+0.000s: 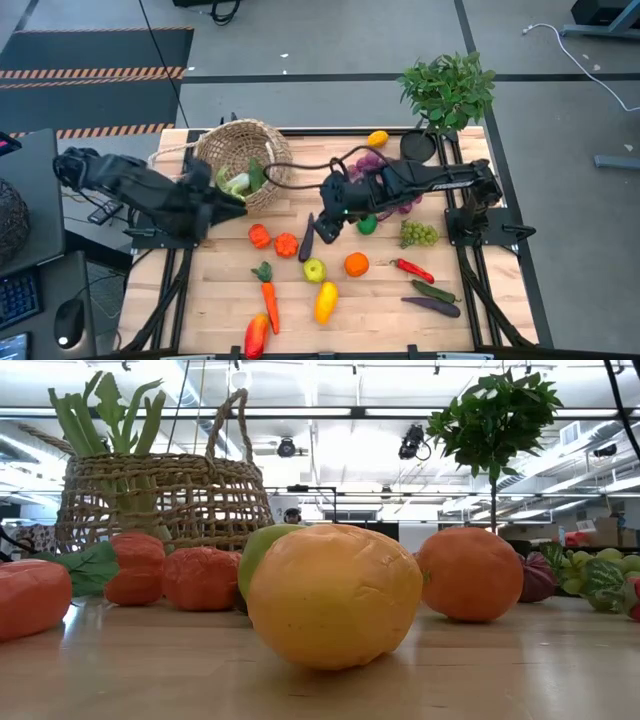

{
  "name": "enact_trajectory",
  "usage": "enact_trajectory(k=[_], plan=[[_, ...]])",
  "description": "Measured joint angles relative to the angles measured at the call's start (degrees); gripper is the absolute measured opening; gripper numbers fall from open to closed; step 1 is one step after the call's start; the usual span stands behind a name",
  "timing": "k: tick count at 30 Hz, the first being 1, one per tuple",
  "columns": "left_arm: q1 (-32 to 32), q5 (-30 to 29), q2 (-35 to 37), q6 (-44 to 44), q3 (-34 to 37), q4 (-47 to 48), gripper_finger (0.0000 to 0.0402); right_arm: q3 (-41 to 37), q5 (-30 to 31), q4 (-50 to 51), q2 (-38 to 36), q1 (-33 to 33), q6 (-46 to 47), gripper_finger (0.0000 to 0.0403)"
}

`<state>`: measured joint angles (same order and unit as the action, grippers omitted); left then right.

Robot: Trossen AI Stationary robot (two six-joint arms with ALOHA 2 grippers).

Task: Build produce basket
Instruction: Put the left orange pumpkin into the brown basket

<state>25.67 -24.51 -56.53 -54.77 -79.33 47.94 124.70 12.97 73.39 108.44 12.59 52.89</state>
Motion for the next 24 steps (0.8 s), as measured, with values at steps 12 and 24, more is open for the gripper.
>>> enact_trajectory(k=[12, 24], plan=[[0.1, 9.3, -12.0, -11.9, 0.0, 7.9, 0.0139, -8.2, -2.5, 3.4, 0.0, 10.3, 0.1, 0.0248], [3.1, 18.7, -16.3, -8.6, 0.0, 19.8, 0.0141, -10.8, 1.1, 9.7, -0.5, 19.5, 4.1, 0.0248]])
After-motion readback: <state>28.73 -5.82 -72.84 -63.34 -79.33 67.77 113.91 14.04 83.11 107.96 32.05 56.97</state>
